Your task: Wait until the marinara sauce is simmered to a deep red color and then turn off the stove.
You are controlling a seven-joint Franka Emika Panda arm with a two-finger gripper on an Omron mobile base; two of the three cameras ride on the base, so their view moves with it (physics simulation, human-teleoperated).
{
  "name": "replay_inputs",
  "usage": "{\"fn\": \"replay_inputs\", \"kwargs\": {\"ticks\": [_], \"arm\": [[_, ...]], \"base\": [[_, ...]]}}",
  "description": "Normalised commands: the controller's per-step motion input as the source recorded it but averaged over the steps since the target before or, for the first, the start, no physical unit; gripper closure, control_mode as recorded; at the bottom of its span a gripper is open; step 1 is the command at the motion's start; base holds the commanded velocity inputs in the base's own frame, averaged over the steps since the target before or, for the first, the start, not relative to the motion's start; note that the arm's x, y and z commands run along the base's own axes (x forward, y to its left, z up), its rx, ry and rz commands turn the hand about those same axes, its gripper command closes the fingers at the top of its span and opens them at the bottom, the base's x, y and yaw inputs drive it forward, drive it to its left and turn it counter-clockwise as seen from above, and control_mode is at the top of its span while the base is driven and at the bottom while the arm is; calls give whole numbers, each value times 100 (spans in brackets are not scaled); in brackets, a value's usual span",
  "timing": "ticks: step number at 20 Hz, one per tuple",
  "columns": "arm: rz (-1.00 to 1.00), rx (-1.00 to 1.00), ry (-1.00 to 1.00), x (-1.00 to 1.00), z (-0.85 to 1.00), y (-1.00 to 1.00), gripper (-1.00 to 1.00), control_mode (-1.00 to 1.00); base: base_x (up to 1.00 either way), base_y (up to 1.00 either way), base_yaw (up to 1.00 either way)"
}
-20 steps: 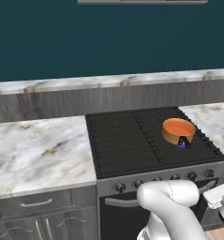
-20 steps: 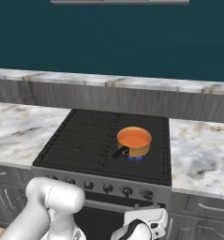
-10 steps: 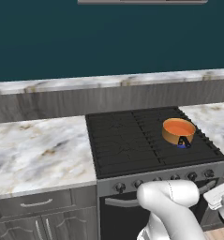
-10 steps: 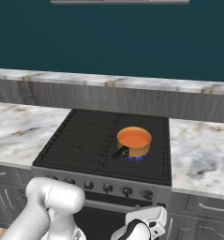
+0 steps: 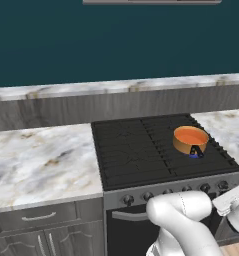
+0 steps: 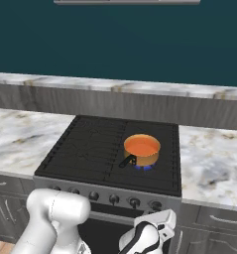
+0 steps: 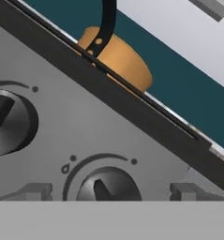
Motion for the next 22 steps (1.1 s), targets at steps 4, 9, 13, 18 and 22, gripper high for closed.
{"fn": "replay_inputs", "kwargs": {"ticks": [4,9,13,18,22], "arm": [[0,-4,0,10,0,-1,-100,-100],[0,-6,0,0,-6,-3,-100,-100],[0,-9,0,1,-15,0,-100,-100],[0,-7,0,6,-11,0,-100,-100],[0,-3,0,12,-1,0,-100,-100]], "base": [[0,0,0],[0,0,0],[0,0,0],[0,0,0],[0,0,0]]}}
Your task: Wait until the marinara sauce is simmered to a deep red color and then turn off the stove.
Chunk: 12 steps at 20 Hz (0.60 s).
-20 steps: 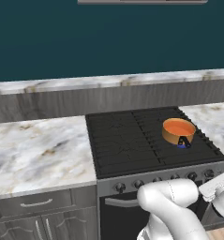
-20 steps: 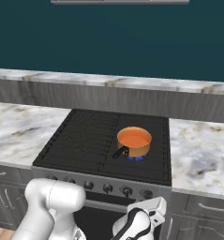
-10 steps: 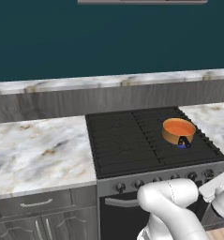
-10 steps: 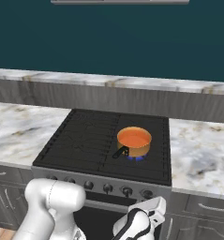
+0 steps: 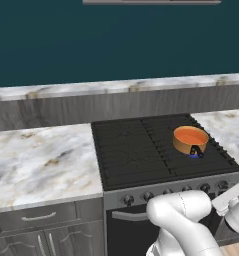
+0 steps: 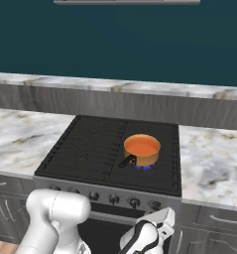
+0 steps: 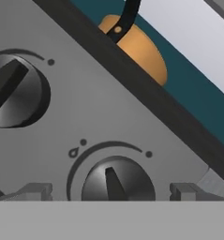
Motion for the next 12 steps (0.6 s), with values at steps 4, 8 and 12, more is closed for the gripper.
{"fn": "replay_inputs", "kwargs": {"ticks": [4,8,12], "arm": [[0,0,0,13,0,0,-100,-100],[0,0,0,16,0,0,-100,-100],[0,0,0,18,0,0,-100,-100]], "base": [[0,0,0],[0,0,0],[0,0,0]]}}
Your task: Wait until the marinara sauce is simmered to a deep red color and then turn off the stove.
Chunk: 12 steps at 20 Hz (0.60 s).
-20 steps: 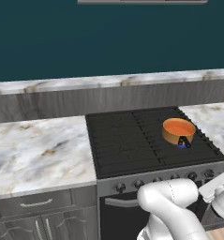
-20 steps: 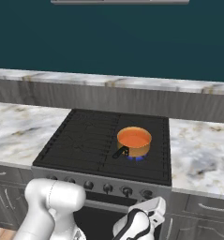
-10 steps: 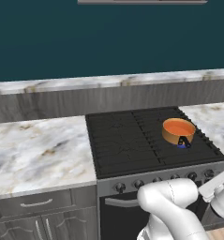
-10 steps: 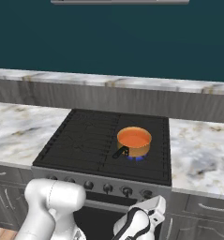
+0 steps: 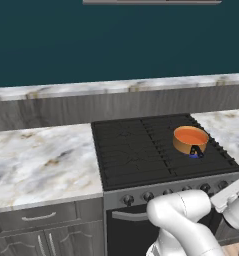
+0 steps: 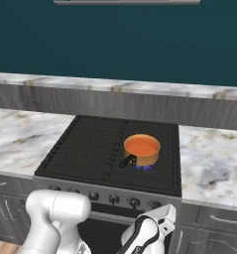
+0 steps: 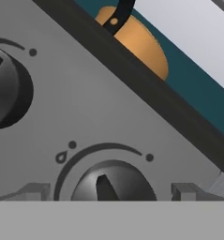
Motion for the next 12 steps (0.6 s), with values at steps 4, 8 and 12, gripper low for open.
{"fn": "replay_inputs", "kwargs": {"ticks": [4,8,12], "arm": [[0,0,0,16,0,0,-100,-100],[0,0,0,11,0,0,-100,-100],[0,0,0,6,0,0,-100,-100]], "base": [[0,0,0],[0,0,0],[0,0,0]]}}
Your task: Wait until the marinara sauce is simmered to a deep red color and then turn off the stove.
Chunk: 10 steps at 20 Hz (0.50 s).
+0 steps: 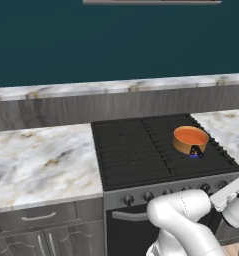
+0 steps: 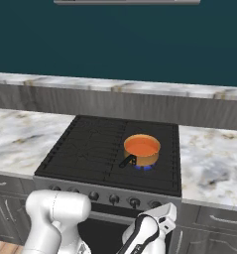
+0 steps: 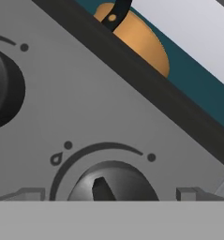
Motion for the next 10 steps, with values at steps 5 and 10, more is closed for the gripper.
{"fn": "replay_inputs", "kwargs": {"ticks": [5,10], "arm": [[0,0,0,0,0,0,100,-100],[0,0,0,0,0,0,100,-100]], "base": [[0,0,0],[0,0,0]]}}
